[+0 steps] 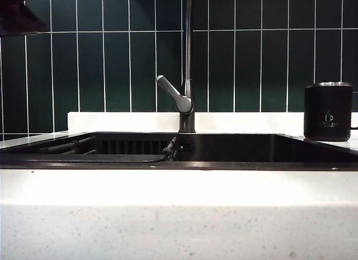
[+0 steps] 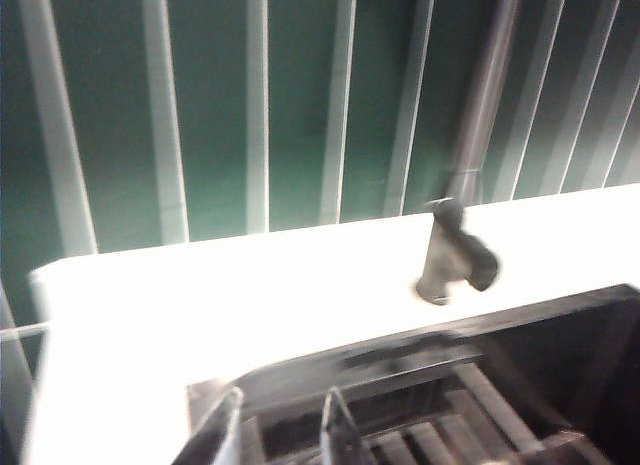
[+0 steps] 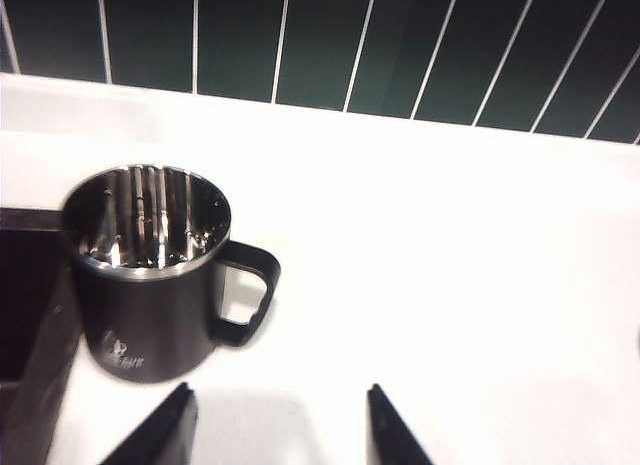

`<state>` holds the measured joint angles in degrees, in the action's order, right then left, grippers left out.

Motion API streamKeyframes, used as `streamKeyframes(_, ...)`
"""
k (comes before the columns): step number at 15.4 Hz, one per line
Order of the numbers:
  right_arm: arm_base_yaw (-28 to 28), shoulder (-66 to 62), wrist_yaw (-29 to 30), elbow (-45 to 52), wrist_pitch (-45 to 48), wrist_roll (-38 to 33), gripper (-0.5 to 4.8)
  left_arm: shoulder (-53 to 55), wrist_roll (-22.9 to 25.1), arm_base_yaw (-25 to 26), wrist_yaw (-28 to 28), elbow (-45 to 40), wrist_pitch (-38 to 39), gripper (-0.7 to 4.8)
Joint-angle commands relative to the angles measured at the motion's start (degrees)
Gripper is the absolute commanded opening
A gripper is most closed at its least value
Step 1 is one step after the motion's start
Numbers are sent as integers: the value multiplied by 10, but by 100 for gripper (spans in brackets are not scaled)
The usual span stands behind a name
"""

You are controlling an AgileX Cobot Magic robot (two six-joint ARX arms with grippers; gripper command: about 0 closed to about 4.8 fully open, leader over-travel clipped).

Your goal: Pick up the mug next to the sink, go to the faucet to get some water, pour the water into the sink, and finally put the mug back to its place.

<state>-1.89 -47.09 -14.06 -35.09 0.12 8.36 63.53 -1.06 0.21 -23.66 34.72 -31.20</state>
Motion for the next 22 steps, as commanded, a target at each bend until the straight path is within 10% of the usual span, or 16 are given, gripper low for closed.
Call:
streamKeyframes(1, 0, -102, -9, -2, 76, -88, 230, 80, 12, -2, -61, 78, -11, 131)
streamKeyframes(22, -68, -414, 112, -2, 395, -109, 230, 296, 71, -52, -152, 166, -20, 194)
